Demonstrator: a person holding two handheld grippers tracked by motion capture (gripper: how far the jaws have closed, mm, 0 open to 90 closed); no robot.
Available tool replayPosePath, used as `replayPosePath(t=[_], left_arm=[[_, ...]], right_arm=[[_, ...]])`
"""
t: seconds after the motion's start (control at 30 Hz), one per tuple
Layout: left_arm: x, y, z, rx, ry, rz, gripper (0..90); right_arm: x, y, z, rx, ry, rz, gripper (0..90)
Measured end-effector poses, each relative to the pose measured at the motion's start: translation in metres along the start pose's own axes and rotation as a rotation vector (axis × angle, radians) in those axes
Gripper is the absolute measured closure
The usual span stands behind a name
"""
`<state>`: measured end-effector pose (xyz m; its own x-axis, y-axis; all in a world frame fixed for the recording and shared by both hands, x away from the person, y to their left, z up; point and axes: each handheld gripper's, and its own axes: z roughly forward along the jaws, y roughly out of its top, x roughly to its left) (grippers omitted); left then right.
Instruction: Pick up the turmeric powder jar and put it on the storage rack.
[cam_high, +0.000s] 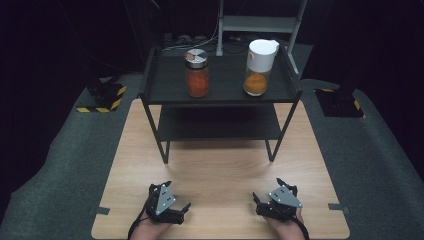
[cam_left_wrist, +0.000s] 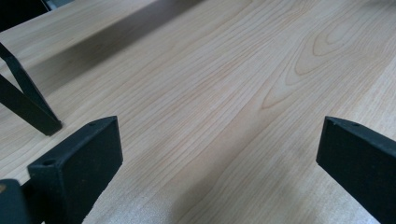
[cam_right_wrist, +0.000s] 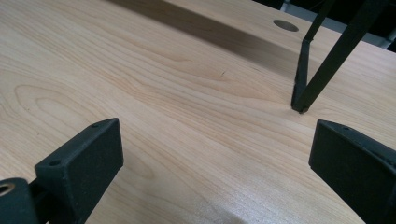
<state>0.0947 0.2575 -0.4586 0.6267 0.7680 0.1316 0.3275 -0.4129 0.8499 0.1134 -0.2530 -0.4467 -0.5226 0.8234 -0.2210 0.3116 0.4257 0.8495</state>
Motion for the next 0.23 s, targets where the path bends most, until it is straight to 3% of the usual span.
replayPosePath(t=[0.23], left_arm=[[-0.0002,-0.0002,-0.0005,0.002,0.005,-0.005,0.6]], right_arm=[[-0.0013,0.0013,0.0003,0.009,0.005,0.003,2.4]])
